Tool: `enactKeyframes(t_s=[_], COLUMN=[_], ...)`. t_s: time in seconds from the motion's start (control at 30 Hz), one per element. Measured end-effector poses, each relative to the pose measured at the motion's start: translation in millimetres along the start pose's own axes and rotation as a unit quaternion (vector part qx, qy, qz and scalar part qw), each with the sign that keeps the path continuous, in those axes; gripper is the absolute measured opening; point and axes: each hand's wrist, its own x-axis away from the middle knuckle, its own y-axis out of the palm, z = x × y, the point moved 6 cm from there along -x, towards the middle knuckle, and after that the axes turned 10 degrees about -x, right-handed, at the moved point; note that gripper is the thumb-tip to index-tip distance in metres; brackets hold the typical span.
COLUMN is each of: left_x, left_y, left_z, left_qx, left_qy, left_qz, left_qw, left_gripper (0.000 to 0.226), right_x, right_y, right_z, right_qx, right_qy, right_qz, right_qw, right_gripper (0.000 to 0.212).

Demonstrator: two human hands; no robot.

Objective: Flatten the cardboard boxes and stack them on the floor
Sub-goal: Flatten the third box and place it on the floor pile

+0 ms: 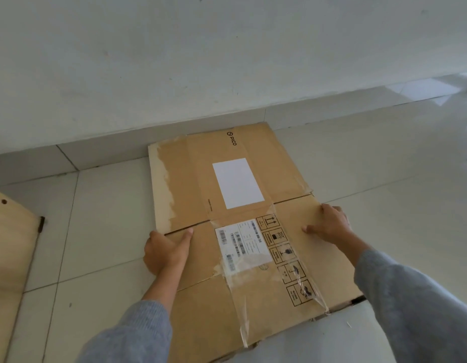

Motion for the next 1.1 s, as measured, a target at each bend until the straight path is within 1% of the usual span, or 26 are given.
enactKeyframes(t_s=[0.1, 0.3, 0.37, 0.43, 0.5, 0.57, 0.67, 0.77, 0.83, 0.87, 0.9, 0.93, 1.0, 1.07, 1.1], left_x=[2.1, 3.8, 2.7, 1.3, 1.6, 5.8, 23.0, 52.6, 79.7, 96.8, 115.2, 132.8, 157.0, 170.4, 175.4], left_y=[4.5, 15.2, 18.2, 19.3, 20.2, 20.9, 18.5, 20.4, 26.5, 31.3, 37.5, 44.2, 58.2, 68.0, 70.7], left_z=[0.7, 1.7, 0.2, 0.0, 1.2, 1.7, 2.4, 9.7, 19.1, 24.6, 28.9, 31.1, 30.5, 26.2, 24.7], left_qx=[-0.006, -0.024, -0.032, -0.035, -0.028, -0.027, -0.059, -0.102, -0.092, -0.074, -0.064, -0.075, -0.172, -0.280, -0.316], left_qy=[0.005, 0.016, 0.018, 0.023, 0.024, 0.031, 0.065, 0.144, 0.238, 0.299, 0.360, 0.410, 0.474, 0.502, 0.508], left_qz=[-0.004, 0.016, 0.003, -0.020, -0.054, -0.071, -0.047, -0.030, -0.044, -0.069, -0.108, -0.151, -0.204, -0.213, -0.208], left_qw=[1.000, 0.999, 0.999, 0.999, 0.998, 0.997, 0.995, 0.984, 0.966, 0.949, 0.924, 0.896, 0.839, 0.790, 0.774], left_gripper=[0.070, 0.067, 0.069, 0.076, 0.087, 0.091, 0.085, 0.079, 0.072, 0.070, 0.073, 0.083, 0.111, 0.133, 0.138], right_x=[-4.1, -9.7, -7.5, -2.2, 4.1, 9.1, 14.6, 27.4, 43.7, 55.4, 68.7, 82.8, 101.3, 108.2, 109.4], right_y=[2.3, 6.2, 7.4, 6.6, 4.0, 0.7, -6.7, -7.9, 0.1, 7.8, 16.6, 24.3, 35.5, 43.8, 48.6], right_z=[9.9, 13.0, 14.5, 15.1, 14.0, 12.2, 8.9, 4.6, 2.7, 1.8, 0.8, -0.6, 1.6, 8.5, 11.8], right_qx=[-0.013, -0.008, 0.014, 0.026, 0.017, 0.006, 0.024, 0.076, 0.116, 0.133, 0.151, 0.174, 0.248, 0.333, 0.366], right_qy=[0.044, 0.041, 0.028, 0.011, -0.009, -0.028, -0.061, -0.124, -0.180, -0.217, -0.259, -0.301, -0.348, -0.358, -0.363], right_qz=[-0.027, -0.025, -0.028, -0.027, -0.018, -0.009, -0.011, -0.031, -0.077, -0.116, -0.163, -0.208, -0.257, -0.260, -0.253], right_qw=[0.999, 0.999, 0.999, 0.999, 1.000, 1.000, 0.998, 0.989, 0.974, 0.960, 0.940, 0.914, 0.867, 0.832, 0.819], right_gripper=[0.074, 0.071, 0.072, 0.074, 0.075, 0.076, 0.082, 0.082, 0.080, 0.081, 0.083, 0.088, 0.105, 0.123, 0.129])
